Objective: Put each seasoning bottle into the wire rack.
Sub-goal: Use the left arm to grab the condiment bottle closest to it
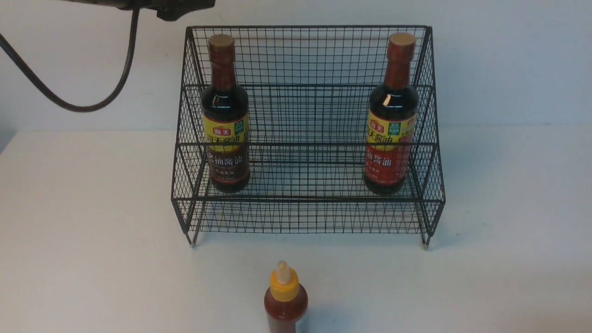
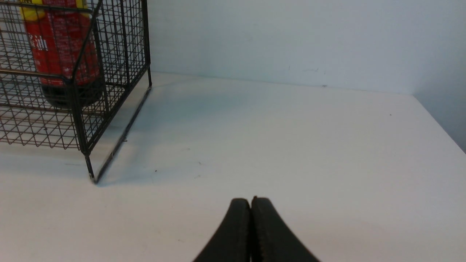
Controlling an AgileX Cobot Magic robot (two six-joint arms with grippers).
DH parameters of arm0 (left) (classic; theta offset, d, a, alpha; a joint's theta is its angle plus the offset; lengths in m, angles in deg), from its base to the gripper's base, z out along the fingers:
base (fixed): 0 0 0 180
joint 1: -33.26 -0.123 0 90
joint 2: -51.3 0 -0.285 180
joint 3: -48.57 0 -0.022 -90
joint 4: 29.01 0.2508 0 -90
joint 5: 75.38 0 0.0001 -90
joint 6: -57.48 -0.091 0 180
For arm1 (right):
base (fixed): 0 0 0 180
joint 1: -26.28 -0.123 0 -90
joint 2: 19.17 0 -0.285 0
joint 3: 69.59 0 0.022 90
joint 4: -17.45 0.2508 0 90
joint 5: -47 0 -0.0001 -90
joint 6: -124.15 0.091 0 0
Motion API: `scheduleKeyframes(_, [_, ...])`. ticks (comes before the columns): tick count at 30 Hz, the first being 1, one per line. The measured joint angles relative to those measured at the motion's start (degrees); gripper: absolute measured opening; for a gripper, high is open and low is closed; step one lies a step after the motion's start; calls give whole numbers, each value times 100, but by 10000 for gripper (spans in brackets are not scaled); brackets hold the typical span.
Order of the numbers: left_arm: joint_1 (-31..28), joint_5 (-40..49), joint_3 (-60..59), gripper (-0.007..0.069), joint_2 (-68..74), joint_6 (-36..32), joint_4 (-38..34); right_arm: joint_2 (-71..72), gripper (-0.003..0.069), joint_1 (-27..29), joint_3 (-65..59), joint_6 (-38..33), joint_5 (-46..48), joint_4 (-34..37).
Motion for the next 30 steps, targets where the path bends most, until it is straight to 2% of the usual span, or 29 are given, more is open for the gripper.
scheduleKeyframes(3, [0,0,0,538,-222,0,0,0,-15,0,0,0,0,0])
scheduleKeyframes(6, [0,7,0,461,-458,38,107,0,-15,0,0,0,0,0])
scheduleKeyframes(8, [0,116,0,337,-733,208,314,0,-15,0,0,0,0,0])
scheduleKeyframes(9, [0,153,0,310,-789,258,377,0,-15,0,0,0,0,0])
scheduleKeyframes(12, [0,696,0,87,-1307,739,1025,0,-15,0,0,0,0,0])
scheduleKeyframes(13, [0,741,0,78,-1386,775,1073,0,-15,0,0,0,0,0])
scheduleKeyframes(14, [0,1177,0,24,-1714,1129,1509,0,-15,0,0,0,0,0])
scheduleKeyframes(18, [0,2185,-2,-5,-2516,2084,2433,0,-15,0,0,0,0,0])
scheduleKeyframes(19, [0,2231,-12,-5,-2594,2133,2471,0,-15,0,0,0,0,0])
scheduleKeyframes(22, [0,2716,-464,-5,-3330,2828,3016,0,-15,0,0,0,0,0])
scheduleKeyframes(26, [0,2750,-1395,-5,-4070,3104,3245,0,-15,0,0,0,0,0])
scheduleKeyframes(30, [0,2264,-2921,-5,-5342,3265,3216,0,-15,0,0,0,0,0])
